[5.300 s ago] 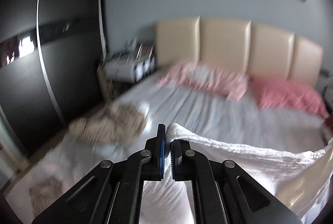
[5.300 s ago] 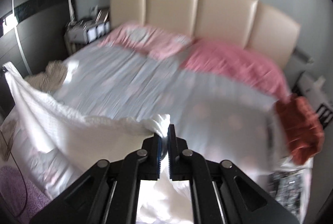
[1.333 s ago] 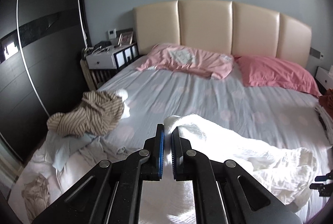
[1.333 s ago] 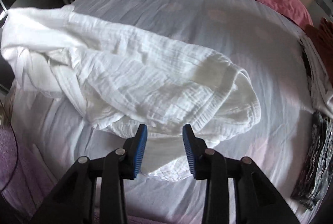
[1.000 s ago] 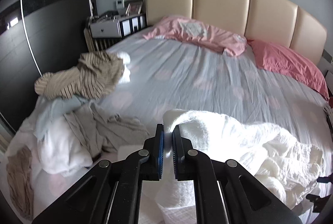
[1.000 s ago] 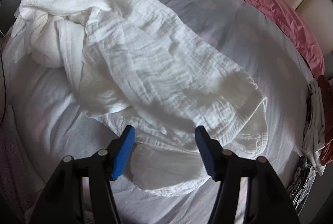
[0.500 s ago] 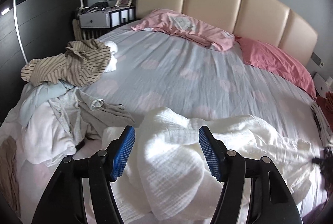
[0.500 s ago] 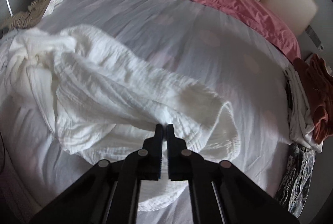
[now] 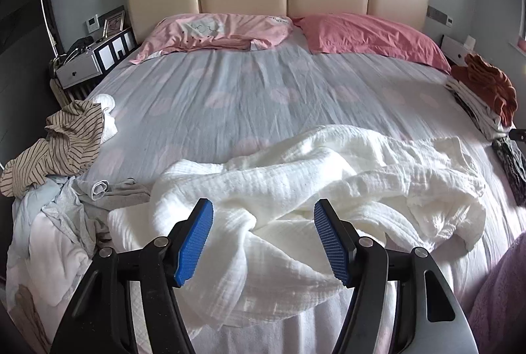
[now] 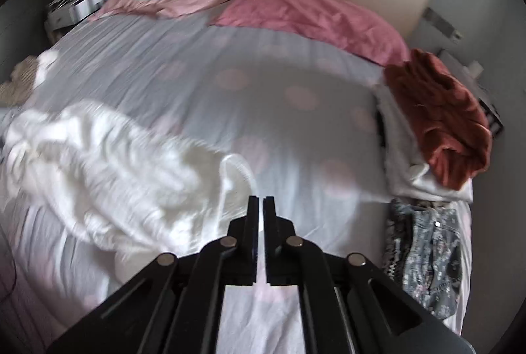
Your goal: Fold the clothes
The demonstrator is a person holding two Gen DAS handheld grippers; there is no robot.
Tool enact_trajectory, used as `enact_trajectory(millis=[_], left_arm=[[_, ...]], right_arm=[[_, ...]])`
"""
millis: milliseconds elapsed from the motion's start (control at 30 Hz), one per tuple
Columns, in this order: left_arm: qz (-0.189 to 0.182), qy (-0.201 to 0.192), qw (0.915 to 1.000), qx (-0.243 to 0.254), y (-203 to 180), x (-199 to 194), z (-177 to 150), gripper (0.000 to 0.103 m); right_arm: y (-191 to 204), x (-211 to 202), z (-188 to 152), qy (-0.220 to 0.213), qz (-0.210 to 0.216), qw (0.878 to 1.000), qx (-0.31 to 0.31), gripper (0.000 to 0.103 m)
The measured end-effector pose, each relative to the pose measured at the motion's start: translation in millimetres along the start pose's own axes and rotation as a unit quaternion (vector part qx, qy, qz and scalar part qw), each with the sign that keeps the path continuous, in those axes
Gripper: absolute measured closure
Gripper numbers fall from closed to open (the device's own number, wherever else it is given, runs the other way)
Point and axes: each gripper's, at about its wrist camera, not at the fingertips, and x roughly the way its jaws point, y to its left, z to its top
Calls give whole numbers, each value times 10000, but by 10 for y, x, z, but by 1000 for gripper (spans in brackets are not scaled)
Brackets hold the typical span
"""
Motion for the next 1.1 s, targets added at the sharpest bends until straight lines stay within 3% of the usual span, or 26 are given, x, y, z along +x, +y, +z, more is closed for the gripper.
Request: enact_trajectory(millis=[100,267,333,367,433,533,633,700,800,967,1100], left_arm=[[8,39,10000,-69,29,-2,-33,38],[79,34,9997,-234,86,8,-58,37],[75,43,9996,-270,97,16,-59,38],[44,68,9995,-289,103,28,-63,38],[22,115,9995,-288,105,49,-76,37],[11,160,9994,-298,112,77,-87,37],[16,179,9992,-368,154,103,-85,38],[-9,204,9990,-405,176,120,-91,37],[-72,230,9989,-399,173,145,-98,37],[-258,256,9992,-156,73,148,-99,37],[-484,268,9984,103,-42,130,-109,37]], right_arm=[[239,72,-87,56,293,9988,-380,84],[703,252,-179,313,675,9905,-1160,78],[910,312,-220,372,781,9838,-1572,70],[1013,340,-234,371,808,9801,-1774,61],[1182,415,-258,418,768,9746,-2064,53],[1335,575,-253,603,556,9694,-2314,53],[1418,748,-248,702,109,9652,-2516,58],[1407,824,-221,754,-39,9658,-2479,88],[1277,794,-111,606,-124,9746,-2154,98],[824,581,216,197,-520,9887,-1390,100],[335,338,446,39,-927,9929,-739,100]])
